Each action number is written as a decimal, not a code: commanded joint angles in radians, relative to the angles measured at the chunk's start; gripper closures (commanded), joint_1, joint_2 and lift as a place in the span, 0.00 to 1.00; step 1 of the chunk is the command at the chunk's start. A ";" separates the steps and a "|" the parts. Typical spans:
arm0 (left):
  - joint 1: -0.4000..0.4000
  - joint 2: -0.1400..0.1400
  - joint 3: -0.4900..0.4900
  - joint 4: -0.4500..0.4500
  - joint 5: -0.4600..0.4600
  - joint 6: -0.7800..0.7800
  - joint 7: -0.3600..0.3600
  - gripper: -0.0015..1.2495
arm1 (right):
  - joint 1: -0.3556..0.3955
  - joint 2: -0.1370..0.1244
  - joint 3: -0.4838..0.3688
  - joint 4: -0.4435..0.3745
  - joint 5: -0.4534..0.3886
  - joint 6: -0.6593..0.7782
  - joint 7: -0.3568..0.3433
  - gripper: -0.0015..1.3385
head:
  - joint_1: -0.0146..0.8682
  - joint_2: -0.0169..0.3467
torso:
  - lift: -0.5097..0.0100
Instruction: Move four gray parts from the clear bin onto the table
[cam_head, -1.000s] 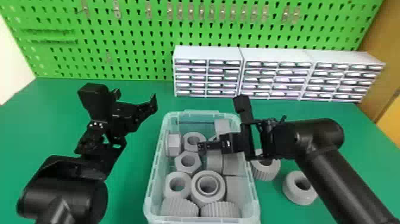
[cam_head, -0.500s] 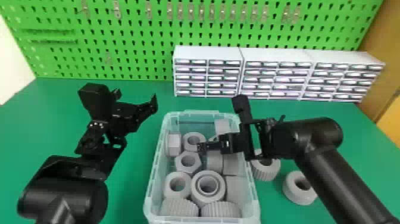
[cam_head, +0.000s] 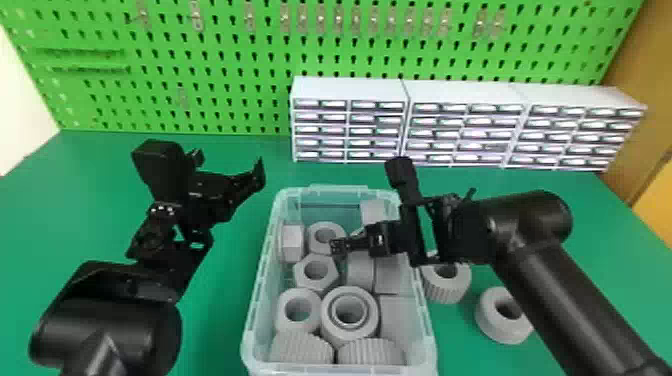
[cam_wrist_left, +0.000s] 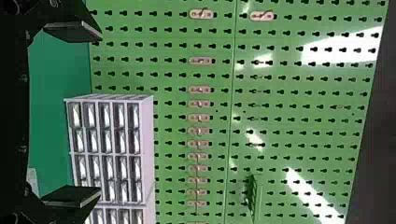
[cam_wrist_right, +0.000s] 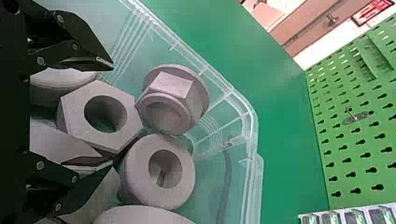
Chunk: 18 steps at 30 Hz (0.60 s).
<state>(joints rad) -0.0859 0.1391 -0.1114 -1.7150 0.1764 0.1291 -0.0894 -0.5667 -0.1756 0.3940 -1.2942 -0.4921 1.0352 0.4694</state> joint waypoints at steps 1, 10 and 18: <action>0.000 -0.001 -0.001 0.000 -0.002 0.001 0.000 0.10 | -0.019 0.007 0.022 0.019 0.010 -0.003 0.000 0.40 | 0.79 0.12 | 0.89; -0.003 -0.001 -0.002 0.000 -0.002 0.003 -0.001 0.10 | -0.053 0.016 0.071 0.064 0.017 -0.032 0.000 0.40 | 0.79 0.12 | 0.89; -0.005 -0.003 -0.004 0.000 -0.009 0.009 -0.012 0.10 | -0.096 0.024 0.134 0.128 0.015 -0.106 0.002 0.40 | 0.79 0.12 | 0.89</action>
<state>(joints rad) -0.0902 0.1365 -0.1148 -1.7150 0.1718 0.1346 -0.0971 -0.6405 -0.1564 0.4953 -1.1989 -0.4766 0.9668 0.4708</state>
